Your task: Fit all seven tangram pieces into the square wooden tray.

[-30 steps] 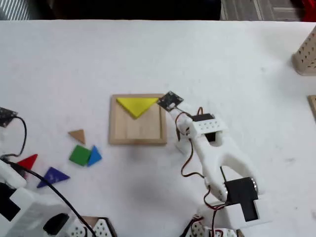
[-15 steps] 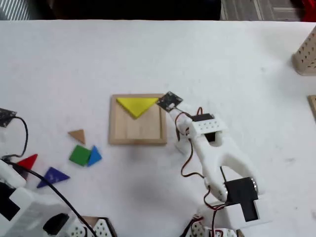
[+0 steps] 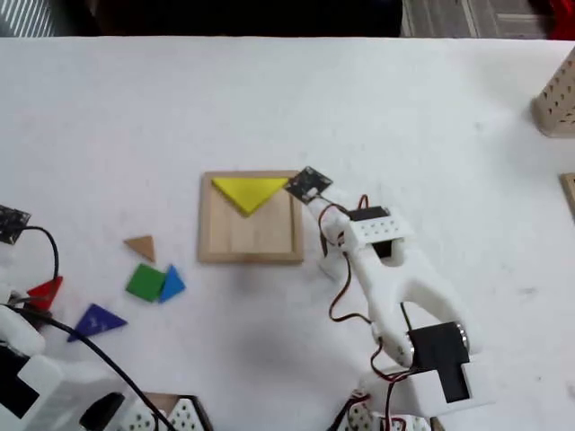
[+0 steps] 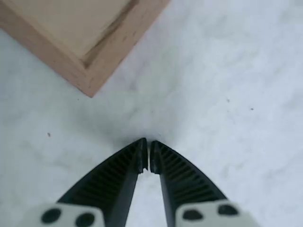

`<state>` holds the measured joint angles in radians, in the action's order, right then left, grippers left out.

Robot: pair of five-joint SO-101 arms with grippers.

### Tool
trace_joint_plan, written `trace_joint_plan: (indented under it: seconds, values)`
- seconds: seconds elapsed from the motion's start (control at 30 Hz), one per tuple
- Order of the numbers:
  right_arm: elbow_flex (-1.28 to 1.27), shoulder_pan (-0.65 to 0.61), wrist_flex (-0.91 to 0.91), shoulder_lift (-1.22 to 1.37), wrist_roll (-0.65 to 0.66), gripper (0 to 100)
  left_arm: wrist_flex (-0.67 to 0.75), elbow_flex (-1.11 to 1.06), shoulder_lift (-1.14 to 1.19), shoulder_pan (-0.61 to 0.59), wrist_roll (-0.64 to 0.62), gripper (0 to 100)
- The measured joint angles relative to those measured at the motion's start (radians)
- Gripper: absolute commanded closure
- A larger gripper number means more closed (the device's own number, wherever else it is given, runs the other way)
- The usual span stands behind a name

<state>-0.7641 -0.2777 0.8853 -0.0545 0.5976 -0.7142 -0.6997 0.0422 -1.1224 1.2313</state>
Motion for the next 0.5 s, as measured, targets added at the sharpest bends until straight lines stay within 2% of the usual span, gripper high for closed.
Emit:
trace_joint_plan:
  seconds: [0.17,0.5]
  values:
    - [0.000,0.000,0.000,0.000,0.000,98.0,0.003,0.002,-0.002,0.008,0.054,66]
    - [0.000,0.000,0.002,0.000,0.000,98.0,0.008,0.003,0.014,0.031,0.063,66]
